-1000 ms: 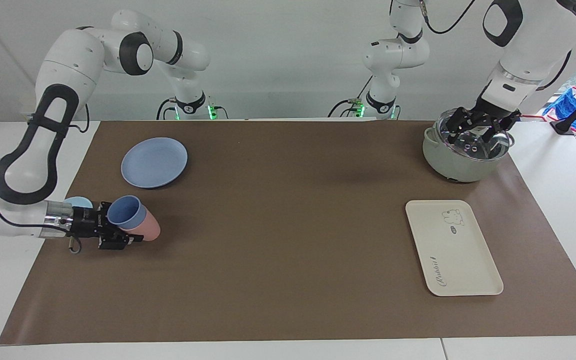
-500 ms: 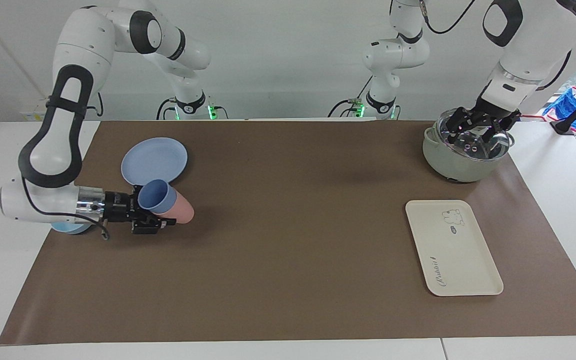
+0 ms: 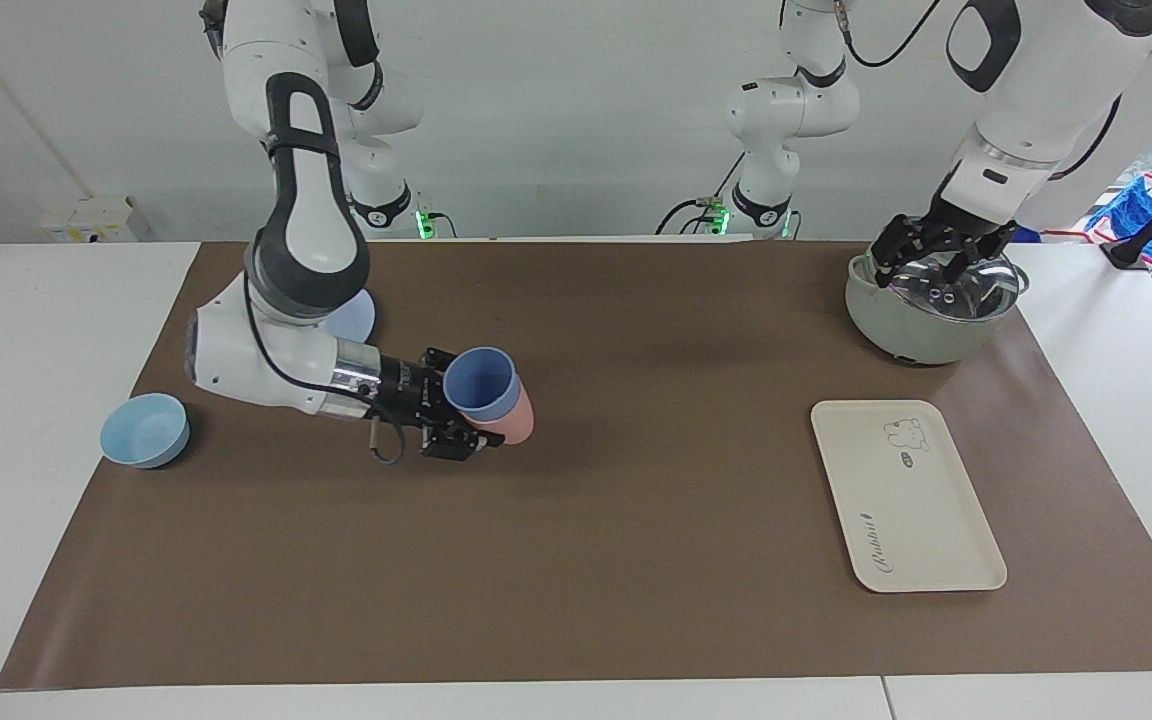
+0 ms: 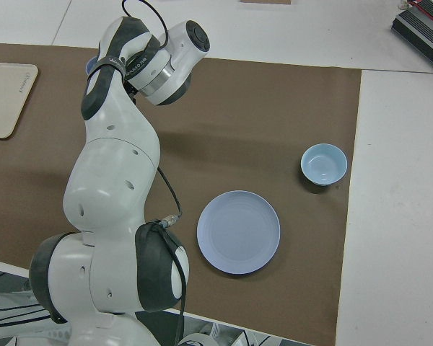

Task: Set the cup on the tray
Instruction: 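Carry the cups toward the left gripper while the left gripper reaches in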

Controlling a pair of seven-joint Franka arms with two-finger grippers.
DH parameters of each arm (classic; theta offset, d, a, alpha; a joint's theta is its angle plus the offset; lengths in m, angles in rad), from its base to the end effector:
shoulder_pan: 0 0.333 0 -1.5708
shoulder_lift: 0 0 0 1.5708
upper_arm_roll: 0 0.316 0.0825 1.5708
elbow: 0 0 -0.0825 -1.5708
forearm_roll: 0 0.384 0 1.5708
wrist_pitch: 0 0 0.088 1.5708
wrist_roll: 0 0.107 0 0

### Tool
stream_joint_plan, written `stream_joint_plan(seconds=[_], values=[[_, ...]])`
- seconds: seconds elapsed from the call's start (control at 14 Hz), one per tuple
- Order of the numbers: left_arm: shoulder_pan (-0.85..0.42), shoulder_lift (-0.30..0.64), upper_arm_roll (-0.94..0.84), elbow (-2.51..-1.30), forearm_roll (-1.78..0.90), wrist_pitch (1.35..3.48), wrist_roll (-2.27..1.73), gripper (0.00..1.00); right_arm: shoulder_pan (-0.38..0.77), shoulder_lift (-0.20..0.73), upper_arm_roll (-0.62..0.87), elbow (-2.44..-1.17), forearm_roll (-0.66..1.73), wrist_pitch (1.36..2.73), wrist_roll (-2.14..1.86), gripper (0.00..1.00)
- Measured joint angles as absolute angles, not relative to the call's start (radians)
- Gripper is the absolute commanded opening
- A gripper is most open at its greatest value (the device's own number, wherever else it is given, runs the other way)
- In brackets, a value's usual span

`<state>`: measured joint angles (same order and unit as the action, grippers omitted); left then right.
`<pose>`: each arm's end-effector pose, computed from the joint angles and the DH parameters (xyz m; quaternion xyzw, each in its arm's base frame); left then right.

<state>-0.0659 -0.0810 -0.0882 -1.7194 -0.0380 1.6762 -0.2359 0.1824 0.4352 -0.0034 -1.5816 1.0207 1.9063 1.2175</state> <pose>0.5302 -0.0879 0.6073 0.9988 0.0426 0.0154 0.0187 0.6587 0.1819 0.4084 -0.6644 0.5940 0.3268 0.3145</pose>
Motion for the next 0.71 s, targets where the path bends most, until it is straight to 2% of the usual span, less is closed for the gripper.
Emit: stream_joint_plan(seconds=[0.29,0.5,0.71], values=[[-0.243,-0.081,-0.101,-1.72,-0.038,1.781,-0.571,1.0,0.293,0.435,-0.004,-1.613,1.043,2.044,1.282,0.0],[-0.308,-0.07,-0.102,-1.72,-0.038,1.867,-0.751,1.0,0.376,0.435,-0.004,-1.625,1.083,2.166,1.33,0.0],[-0.37,-0.006,-0.103,-1.689,-0.038,1.908,-0.869,1.0,0.469,0.435,-0.004,-1.63,1.084,2.281,1.385,0.0]])
